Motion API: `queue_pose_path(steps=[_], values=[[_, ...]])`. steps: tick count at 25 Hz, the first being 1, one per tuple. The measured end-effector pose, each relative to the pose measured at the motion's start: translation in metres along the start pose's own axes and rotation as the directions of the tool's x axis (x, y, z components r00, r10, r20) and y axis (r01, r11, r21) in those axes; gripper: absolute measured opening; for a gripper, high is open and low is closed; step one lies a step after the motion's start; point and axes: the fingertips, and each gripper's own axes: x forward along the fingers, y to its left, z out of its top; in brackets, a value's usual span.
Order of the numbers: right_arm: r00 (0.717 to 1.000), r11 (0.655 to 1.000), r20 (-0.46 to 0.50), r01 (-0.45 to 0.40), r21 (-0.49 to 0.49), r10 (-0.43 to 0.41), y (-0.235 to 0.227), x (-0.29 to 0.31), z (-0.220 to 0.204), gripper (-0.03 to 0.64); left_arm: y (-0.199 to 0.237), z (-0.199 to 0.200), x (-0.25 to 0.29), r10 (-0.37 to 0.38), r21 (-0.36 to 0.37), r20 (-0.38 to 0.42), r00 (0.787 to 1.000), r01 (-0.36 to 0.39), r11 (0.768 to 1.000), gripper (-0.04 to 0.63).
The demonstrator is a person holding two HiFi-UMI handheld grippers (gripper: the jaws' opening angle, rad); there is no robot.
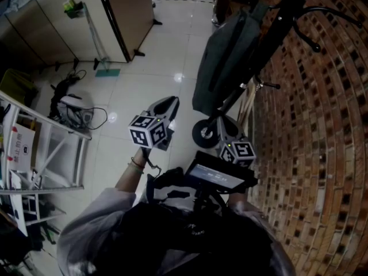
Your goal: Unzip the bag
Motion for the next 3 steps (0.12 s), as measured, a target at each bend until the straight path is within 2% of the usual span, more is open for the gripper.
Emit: queue_pose_path(steps=[3], values=[[1.0,1.0,0.001,0.002,0.003,-0.002,-0.0005,0.0001,0.0012,-0.009,-0.0005,0.0,0.0012,-0.003,-0.001,0.0,1.0,0.003,1.0,0.055]])
